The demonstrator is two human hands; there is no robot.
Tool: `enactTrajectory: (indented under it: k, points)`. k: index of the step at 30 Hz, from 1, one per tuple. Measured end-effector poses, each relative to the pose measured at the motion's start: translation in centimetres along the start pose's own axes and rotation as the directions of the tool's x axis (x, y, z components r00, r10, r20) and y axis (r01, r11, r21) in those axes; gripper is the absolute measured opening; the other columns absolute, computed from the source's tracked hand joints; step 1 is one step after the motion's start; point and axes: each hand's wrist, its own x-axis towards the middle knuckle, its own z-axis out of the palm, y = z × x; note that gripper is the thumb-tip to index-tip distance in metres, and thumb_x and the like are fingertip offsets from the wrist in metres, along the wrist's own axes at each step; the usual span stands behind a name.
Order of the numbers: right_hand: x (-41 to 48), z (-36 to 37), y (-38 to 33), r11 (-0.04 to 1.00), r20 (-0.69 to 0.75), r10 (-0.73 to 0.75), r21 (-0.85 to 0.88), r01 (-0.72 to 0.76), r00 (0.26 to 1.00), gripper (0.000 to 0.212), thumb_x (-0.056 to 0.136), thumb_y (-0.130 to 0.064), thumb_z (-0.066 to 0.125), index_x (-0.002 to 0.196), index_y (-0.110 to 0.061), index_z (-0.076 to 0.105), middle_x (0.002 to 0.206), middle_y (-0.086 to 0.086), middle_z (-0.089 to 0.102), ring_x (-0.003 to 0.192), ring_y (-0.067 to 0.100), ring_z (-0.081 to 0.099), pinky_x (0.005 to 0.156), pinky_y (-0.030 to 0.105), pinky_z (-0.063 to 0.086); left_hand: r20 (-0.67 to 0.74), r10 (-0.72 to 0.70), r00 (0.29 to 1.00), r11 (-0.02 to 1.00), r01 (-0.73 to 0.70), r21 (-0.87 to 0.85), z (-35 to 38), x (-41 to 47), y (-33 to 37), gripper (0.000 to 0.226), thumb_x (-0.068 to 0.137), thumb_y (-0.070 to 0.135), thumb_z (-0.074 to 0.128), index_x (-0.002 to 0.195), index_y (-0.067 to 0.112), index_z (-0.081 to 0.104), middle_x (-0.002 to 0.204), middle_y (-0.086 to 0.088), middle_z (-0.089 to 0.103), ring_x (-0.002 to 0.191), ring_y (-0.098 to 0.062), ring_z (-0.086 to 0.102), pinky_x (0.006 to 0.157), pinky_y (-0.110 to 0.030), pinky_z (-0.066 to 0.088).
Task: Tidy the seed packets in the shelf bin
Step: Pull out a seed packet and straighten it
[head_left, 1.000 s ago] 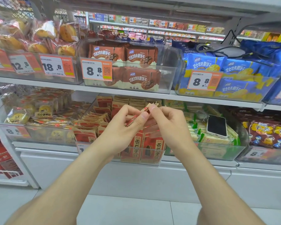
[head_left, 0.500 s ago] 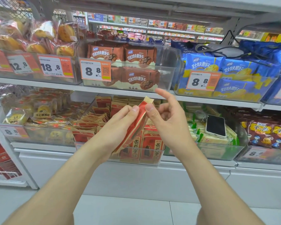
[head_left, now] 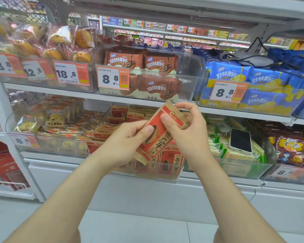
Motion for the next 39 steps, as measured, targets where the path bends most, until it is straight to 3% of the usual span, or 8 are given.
enactTrajectory:
  k: [5, 11, 17, 20, 26, 32, 36, 39]
  points:
    - [0.6, 1.3, 0.5, 0.993, 0.254, 0.067, -0.115, -0.039, 0.965, 0.042, 0.088, -0.018, 0.089, 0.124, -0.026, 0.068, 0.108, -0.009, 0.082, 0.102, 0.007, 0.077, 0.092, 0.044, 0.065, -0.167, 0.063, 0.984, 0.995, -0.074, -0.060, -1.9, 1.1, -0.6, 0.028, 0.113, 0.030, 0.053, 0.131, 0.028, 0.074, 0.110, -0.001, 0.083, 0.096, -0.025, 0.081, 0.079, -0.044, 0.068]
    - [2.9, 3.7, 1.8, 0.957, -0.066, -0.127, -0.271, 0.105, 0.990, 0.041, 0.076, -0.030, 0.096, 0.108, -0.035, 0.071, 0.093, -0.021, 0.079, 0.090, 0.007, 0.077, 0.094, 0.049, 0.060, -0.505, 0.155, 0.849, 0.905, 0.083, 0.417, -5.4, 3.6, -4.3, 0.019, 0.111, 0.028, 0.056, 0.121, 0.026, 0.072, 0.104, 0.010, 0.071, 0.095, -0.006, 0.065, 0.093, -0.038, 0.053]
    - [4.5, 6.7, 4.1, 0.895, 0.069, -0.117, -0.424, 0.135, 0.991, 0.026, 0.087, -0.031, 0.084, 0.104, -0.031, 0.064, 0.089, -0.022, 0.072, 0.100, 0.015, 0.069, 0.094, 0.041, 0.054, -0.319, -0.032, 0.947, 0.759, 0.231, 0.609, -6.8, 3.9, -5.9, 0.027, 0.093, 0.040, 0.072, 0.118, 0.032, 0.078, 0.111, 0.013, 0.076, 0.105, -0.013, 0.071, 0.100, -0.043, 0.059]
    - [5.2, 8.0, 5.4, 0.858, 0.172, -0.027, -0.501, 0.110, 0.985, 0.017, 0.095, -0.034, 0.076, 0.106, -0.030, 0.063, 0.093, -0.020, 0.067, 0.110, 0.024, 0.058, 0.086, 0.035, 0.041, -0.231, -0.154, 0.961, 0.736, 0.268, 0.621, -6.8, 3.9, -5.1, 0.045, 0.076, 0.050, 0.068, 0.117, 0.034, 0.078, 0.098, 0.017, 0.076, 0.085, -0.008, 0.072, 0.091, -0.038, 0.062]
    - [6.6, 8.9, 6.1, 0.705, 0.309, 0.116, -0.695, 0.141, 0.944, 0.012, 0.094, -0.031, 0.072, 0.086, -0.023, 0.078, 0.072, -0.001, 0.070, 0.073, 0.020, 0.066, 0.063, 0.034, 0.057, -0.203, -0.295, 0.934, 0.719, 0.357, 0.596, -6.8, 4.9, -5.1, 0.043, 0.074, 0.051, 0.065, 0.111, 0.034, 0.080, 0.106, 0.009, 0.075, 0.102, -0.021, 0.070, 0.098, -0.045, 0.060]
    - [7.9, 10.1, 6.7, 0.534, 0.366, 0.190, -0.817, 0.217, 0.911, 0.026, 0.106, -0.035, 0.058, 0.093, -0.020, 0.074, 0.088, 0.002, 0.071, 0.100, 0.034, 0.068, 0.094, 0.048, 0.055, -0.193, -0.286, 0.939, 0.672, 0.340, 0.658, -6.9, 6.7, -6.5, 0.034, 0.096, 0.023, 0.063, 0.127, 0.031, 0.075, 0.119, 0.002, 0.075, 0.097, -0.020, 0.070, 0.093, -0.044, 0.062]
    - [8.8, 10.9, 6.6, 0.473, 0.342, 0.230, -0.858, 0.203, 0.911, 0.040, 0.107, -0.023, 0.049, 0.145, -0.027, 0.062, 0.134, 0.008, 0.071, 0.133, 0.037, 0.056, 0.114, 0.052, 0.035, -0.168, -0.284, 0.944, 0.629, 0.315, 0.711, -6.6, 7.8, -7.6, 0.043, 0.103, 0.021, 0.055, 0.143, 0.031, 0.066, 0.131, -0.007, 0.071, 0.113, -0.034, 0.067, 0.099, -0.052, 0.057]
    - [9.2, 12.0, 6.2, 0.439, 0.340, 0.265, -0.876, 0.201, 0.902, 0.050, 0.103, -0.021, 0.049, 0.151, -0.030, 0.057, 0.140, 0.010, 0.068, 0.137, 0.038, 0.052, 0.117, 0.052, 0.026, -0.208, -0.247, 0.946, 0.636, 0.320, 0.702, -6.4, 8.4, -8.2, 0.036, 0.102, 0.018, 0.058, 0.131, 0.031, 0.074, 0.119, -0.009, 0.073, 0.105, -0.035, 0.065, 0.094, -0.053, 0.059]
